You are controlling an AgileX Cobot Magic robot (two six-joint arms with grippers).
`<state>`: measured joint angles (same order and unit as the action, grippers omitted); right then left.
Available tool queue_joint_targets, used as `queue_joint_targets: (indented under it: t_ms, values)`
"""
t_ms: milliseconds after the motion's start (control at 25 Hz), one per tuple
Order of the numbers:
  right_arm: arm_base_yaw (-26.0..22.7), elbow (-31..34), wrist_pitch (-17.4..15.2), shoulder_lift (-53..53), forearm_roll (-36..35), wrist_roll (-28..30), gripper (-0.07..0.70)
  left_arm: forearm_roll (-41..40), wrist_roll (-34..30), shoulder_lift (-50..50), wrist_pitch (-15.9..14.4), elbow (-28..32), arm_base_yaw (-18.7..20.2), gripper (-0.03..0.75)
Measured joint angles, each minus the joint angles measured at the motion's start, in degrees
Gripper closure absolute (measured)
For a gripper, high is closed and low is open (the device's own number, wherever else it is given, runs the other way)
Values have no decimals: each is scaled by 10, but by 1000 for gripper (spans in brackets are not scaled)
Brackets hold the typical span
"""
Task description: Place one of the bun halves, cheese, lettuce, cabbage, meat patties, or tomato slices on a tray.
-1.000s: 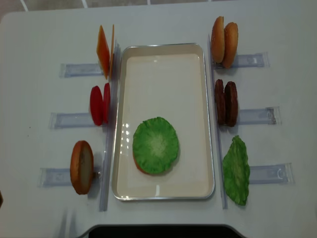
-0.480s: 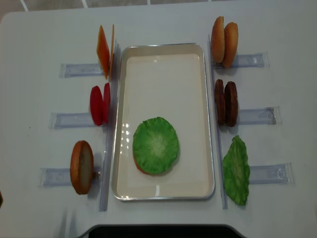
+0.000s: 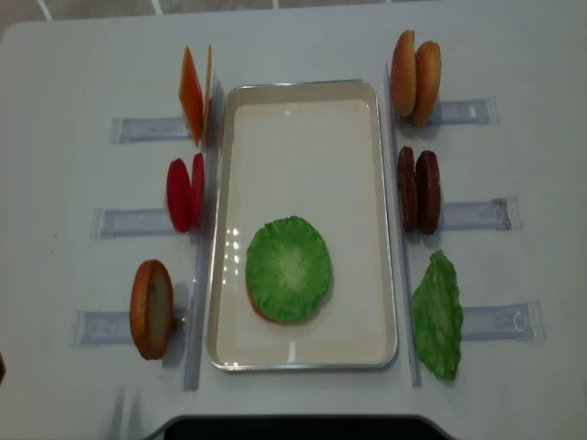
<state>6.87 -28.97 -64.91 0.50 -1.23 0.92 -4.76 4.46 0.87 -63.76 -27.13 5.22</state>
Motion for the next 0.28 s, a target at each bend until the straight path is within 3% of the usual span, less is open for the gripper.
queue_joint_targets:
  t_ms: [280]
  values:
    - [0,0,0,0,0,0,271,0,0,0,0,0,0,558]
